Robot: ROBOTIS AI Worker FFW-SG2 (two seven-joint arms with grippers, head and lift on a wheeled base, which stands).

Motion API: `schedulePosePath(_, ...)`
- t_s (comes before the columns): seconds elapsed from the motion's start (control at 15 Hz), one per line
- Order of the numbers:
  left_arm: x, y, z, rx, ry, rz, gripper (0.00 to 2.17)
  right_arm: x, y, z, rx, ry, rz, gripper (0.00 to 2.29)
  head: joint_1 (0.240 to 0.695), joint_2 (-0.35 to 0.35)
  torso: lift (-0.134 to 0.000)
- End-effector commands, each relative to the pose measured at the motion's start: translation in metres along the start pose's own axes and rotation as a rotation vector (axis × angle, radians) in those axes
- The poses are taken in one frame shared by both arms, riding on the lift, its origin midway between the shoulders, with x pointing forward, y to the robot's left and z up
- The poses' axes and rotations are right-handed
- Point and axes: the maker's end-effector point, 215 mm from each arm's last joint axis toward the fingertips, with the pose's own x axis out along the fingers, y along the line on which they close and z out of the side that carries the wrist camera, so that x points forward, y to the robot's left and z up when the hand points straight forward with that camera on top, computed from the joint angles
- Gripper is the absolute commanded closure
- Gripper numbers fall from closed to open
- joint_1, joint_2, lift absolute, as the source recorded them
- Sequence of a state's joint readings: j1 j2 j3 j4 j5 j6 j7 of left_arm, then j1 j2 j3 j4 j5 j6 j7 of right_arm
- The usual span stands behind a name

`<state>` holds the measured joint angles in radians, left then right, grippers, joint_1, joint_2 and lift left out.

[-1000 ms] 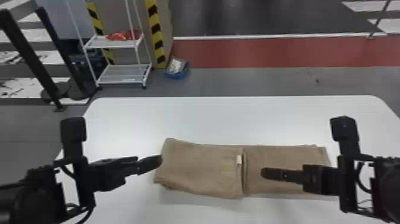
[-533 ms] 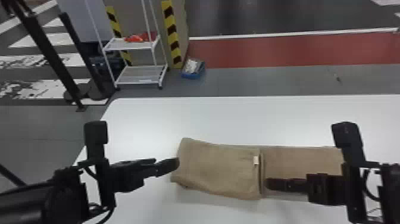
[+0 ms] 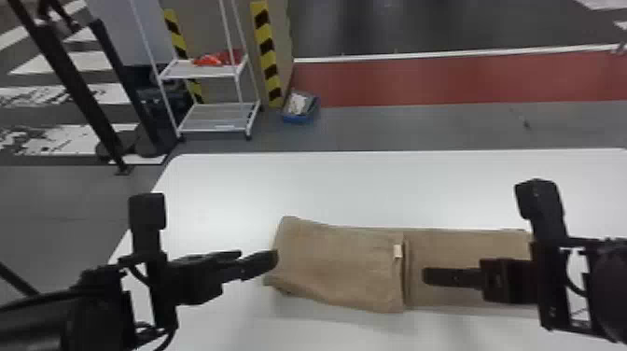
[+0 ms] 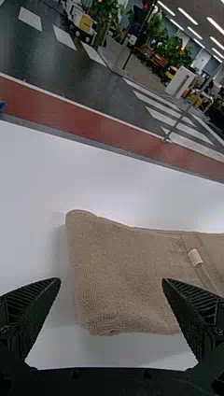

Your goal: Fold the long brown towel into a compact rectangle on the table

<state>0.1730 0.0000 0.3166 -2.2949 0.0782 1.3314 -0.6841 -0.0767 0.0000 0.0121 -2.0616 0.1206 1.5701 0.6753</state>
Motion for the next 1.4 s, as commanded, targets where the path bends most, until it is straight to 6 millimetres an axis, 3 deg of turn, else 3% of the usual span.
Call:
schedulePosePath(0.0, 0.000, 0.001, 0.000, -0.001, 0.001, 0.001, 0.09, 0.007, -0.006, 0.005, 0.005, 0.018, -0.012, 0.53, 0.695, 0.137, -0.125)
schedulePosePath(0.4, -0.005, 0.008, -0.001, -0.006, -0.003, 0.007, 0.09, 0.017, 0.006, 0.026, -0.060, 0.001, -0.002, 0.53, 0.695, 0.141, -0.125)
schedulePosePath(0.73, -0.007, 0.010, -0.001, -0.010, -0.006, 0.005, 0.09, 0.033, 0.001, 0.015, -0.084, 0.061, -0.042, 0.53, 0.695, 0.160, -0.125)
schedulePosePath(0.87, -0.007, 0.010, -0.004, -0.013, -0.002, 0.005, 0.09, 0.038, 0.000, 0.014, -0.096, 0.069, -0.050, 0.65, 0.695, 0.165, -0.125)
schedulePosePath(1.2, -0.008, 0.015, -0.003, -0.009, -0.014, 0.011, 0.09, 0.038, 0.005, 0.029, -0.123, 0.036, -0.040, 0.65, 0.695, 0.173, -0.125)
schedulePosePath(1.33, -0.009, 0.016, -0.002, -0.007, -0.017, 0.012, 0.09, 0.040, 0.003, 0.028, -0.123, 0.042, -0.045, 0.77, 0.695, 0.176, -0.125)
